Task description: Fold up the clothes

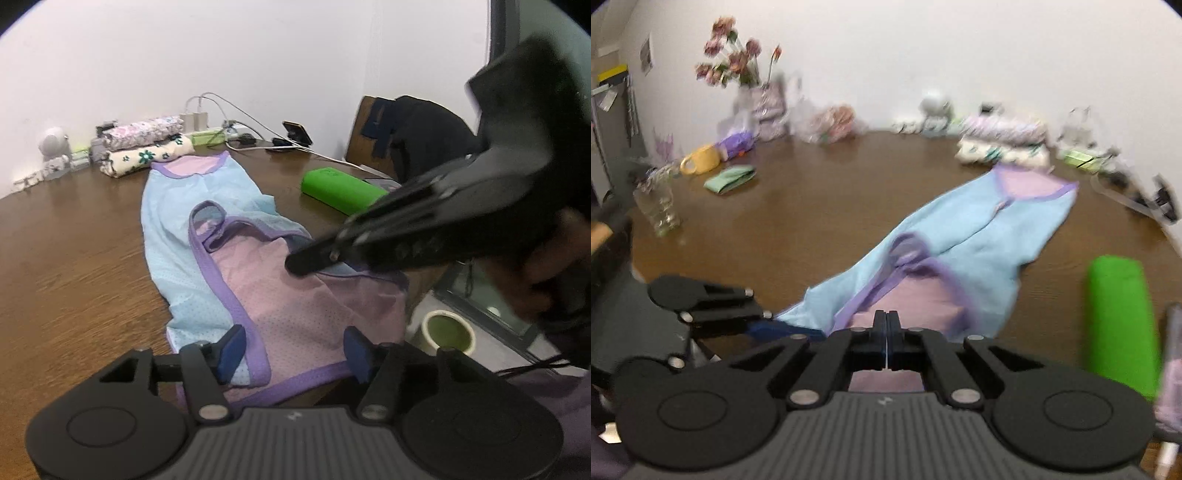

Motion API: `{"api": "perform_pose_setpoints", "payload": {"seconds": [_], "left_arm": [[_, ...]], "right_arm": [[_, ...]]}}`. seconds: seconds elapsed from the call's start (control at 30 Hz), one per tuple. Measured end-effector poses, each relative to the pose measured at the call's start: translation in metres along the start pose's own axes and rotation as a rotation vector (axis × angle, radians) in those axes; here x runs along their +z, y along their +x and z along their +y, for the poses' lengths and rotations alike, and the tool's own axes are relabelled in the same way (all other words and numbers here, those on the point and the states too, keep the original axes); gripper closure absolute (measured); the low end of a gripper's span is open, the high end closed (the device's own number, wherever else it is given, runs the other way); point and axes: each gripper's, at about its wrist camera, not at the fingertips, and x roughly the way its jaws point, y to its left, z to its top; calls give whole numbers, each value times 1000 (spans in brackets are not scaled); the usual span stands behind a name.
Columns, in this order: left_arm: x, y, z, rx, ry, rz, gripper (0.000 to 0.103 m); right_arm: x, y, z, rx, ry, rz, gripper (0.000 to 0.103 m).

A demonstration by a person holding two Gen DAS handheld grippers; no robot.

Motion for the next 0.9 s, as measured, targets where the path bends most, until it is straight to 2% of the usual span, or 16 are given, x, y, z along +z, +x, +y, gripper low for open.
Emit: {"api": "perform_pose_setpoints", "payload": {"seconds": [0.07, 0.1, 0.13, 0.17, 0.27, 0.33, 0.37, 0.4, 0.43, 0.5, 0.57, 0.7, 0.77, 0.83, 0.87, 0.9], "left_arm": [[-2, -7, 4, -12, 10, -12, 41], [-5, -18, 7, -12, 34, -38, 33], [-7, -26, 10, -9, 59, -62, 28], [-10, -32, 12, 1, 83, -78, 22], [-12, -27, 16, 25, 97, -71, 23], [-11, -16, 17, 20, 94, -51, 31], [-11, -11, 16, 15, 92, -37, 44], [-11, -8, 16, 10, 89, -22, 58], [-11, -4, 16, 5, 86, -8, 61], [-11, 2, 15, -7, 76, 17, 78], [-10, 3, 13, -15, 48, 23, 84], [-10, 6, -2, -26, 59, 20, 85], [-10, 8, -6, -29, 77, 15, 82], [-12, 8, -7, -14, 114, 1, 68], [-13, 6, -8, -3, 140, -5, 54], [-14, 5, -9, 3, 167, -13, 46]], "right_arm": [[-1, -10, -10, 13, 4, -5, 92], [-2, -21, -17, 25, 1, -20, 70], [-6, -31, -22, 14, -12, -15, 39], [-10, -40, -27, 0, -27, -8, 36], [-23, -53, -38, -29, -18, 57, 36], [-30, -50, -42, -36, 39, 94, 39], [-32, -47, -43, -34, 71, 101, 44], [-34, -43, -43, -33, 89, 109, 67], [-37, -38, -43, -31, 106, 117, 90], [-39, -34, -38, -53, 95, 113, 97], [-32, -40, -24, -129, -5, 54, 100], [-23, -46, 23, -151, -272, -35, 100], [-28, -31, 37, -154, -371, -3, 100], [-33, -16, 38, -172, -402, 34, 96], [-32, -19, 31, -148, -371, 26, 94], [-32, -23, 24, -121, -336, 15, 78]]}}
